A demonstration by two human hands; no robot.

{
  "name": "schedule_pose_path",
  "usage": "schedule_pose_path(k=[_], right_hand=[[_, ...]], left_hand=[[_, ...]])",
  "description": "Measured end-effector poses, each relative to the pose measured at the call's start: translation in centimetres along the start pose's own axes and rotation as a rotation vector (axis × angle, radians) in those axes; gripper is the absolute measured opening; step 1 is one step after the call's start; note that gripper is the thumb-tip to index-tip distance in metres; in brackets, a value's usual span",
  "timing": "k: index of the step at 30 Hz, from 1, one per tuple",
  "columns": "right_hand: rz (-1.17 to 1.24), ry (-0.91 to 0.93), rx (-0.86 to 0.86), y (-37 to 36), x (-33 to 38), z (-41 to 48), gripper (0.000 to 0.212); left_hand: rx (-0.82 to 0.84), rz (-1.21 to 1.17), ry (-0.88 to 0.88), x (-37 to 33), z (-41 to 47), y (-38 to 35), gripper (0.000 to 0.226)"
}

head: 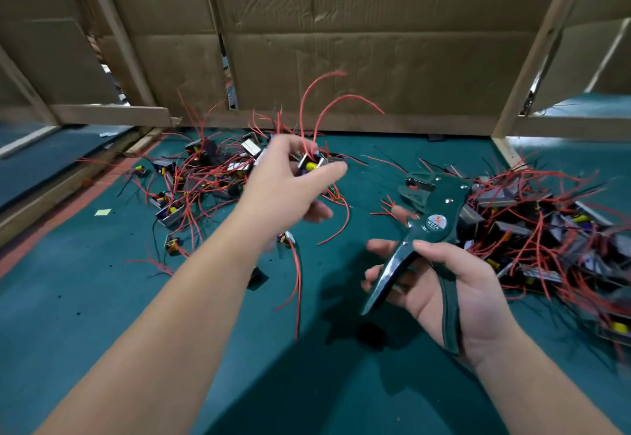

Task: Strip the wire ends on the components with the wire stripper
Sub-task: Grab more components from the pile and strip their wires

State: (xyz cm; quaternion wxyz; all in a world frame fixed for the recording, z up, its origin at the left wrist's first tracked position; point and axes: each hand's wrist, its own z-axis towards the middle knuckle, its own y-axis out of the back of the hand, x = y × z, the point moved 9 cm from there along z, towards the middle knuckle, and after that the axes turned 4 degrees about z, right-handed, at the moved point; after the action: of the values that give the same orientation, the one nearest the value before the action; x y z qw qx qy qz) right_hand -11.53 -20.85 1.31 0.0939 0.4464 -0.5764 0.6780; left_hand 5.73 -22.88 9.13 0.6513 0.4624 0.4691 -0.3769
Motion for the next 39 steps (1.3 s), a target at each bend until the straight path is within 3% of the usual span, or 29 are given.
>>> schedule_pose_path(k=[5,8,13,17,33,39], right_hand=[[0.007,-0.006,0.007,0.1,0.0,0.1,0.067],[0.009,-0.010,0.005,0.2,0.0,0.2,0.070],[0.039,-0.003,0.011,0.4,0.2,0.5,0.062],[0.058,0.003,0.016,0.3,0.2,0.6,0.051],[0.024,-0.025,-0.022,0.2,0.4,0.1,0.065],[0.029,-0.210,0.094,-0.8,-0.7,-0.5,0.069]], left_hand=[[0.256,-0.469,0.389,3.8,-0.8,-5.4,0.027],[0.274,-0.702,0.473,5.7,-1.4,-6.3,0.022],[0.321,-0.891,0.321,6.1,-1.4,-6.2,0.018],[0.269,-0.876,0.343,6.6,-1.4,-5.5,0.023],[0.048,-0.947,0.326,6.7,-1.6,-3.5,0.028],[0.008,-0.897,0.139,5.2,-1.5,-2.5,0.033]])
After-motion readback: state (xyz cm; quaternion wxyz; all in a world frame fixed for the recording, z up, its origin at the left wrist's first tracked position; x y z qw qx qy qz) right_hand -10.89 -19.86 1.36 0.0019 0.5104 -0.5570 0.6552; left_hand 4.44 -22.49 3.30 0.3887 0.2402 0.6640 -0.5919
